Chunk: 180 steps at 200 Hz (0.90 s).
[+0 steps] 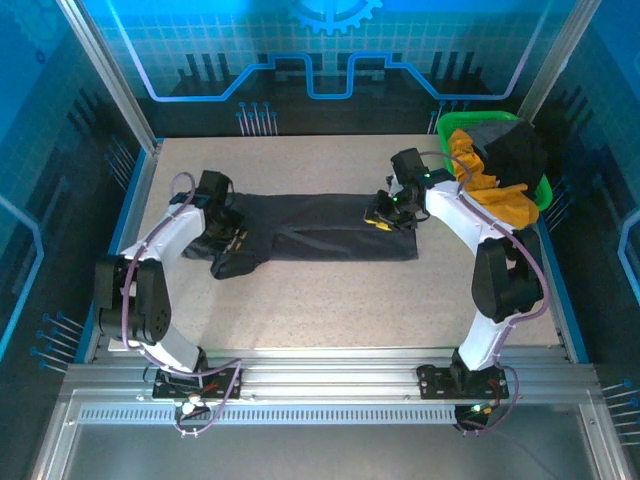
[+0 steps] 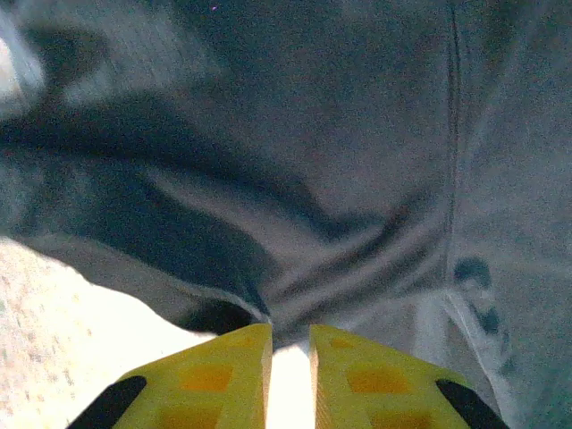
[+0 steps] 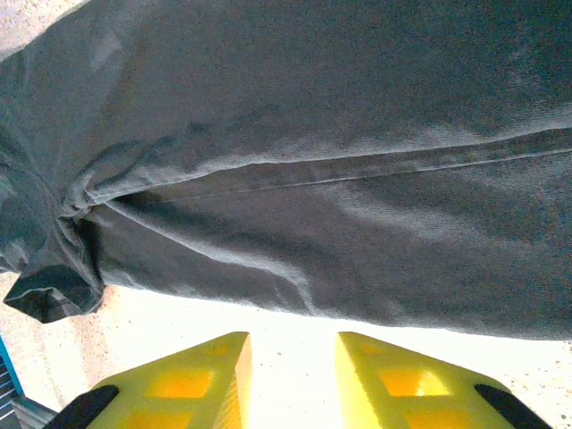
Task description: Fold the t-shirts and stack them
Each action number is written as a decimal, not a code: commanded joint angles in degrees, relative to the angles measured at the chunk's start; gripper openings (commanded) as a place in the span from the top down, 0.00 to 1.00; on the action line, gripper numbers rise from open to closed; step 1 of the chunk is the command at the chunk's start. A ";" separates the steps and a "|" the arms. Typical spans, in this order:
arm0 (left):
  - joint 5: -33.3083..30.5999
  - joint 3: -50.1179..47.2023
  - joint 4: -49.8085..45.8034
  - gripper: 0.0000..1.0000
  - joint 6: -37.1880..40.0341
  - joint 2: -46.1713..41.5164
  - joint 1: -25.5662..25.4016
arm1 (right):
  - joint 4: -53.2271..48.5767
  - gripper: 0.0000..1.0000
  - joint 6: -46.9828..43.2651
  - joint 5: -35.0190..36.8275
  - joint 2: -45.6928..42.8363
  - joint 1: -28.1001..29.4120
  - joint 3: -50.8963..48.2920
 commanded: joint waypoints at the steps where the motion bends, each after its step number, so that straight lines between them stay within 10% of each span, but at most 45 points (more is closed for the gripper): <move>1: 1.50 -1.52 2.48 0.83 5.81 3.53 0.63 | 0.19 0.69 0.24 -1.46 -0.36 0.44 0.02; 104: 5.62 -14.07 5.94 0.79 6.62 -2.14 0.65 | 12.71 0.68 1.07 -11.33 -3.87 2.14 -2.04; 180: 6.79 -1.72 7.45 0.71 22.74 0.24 15.46 | 15.43 0.66 0.40 -14.74 -4.13 2.35 -3.09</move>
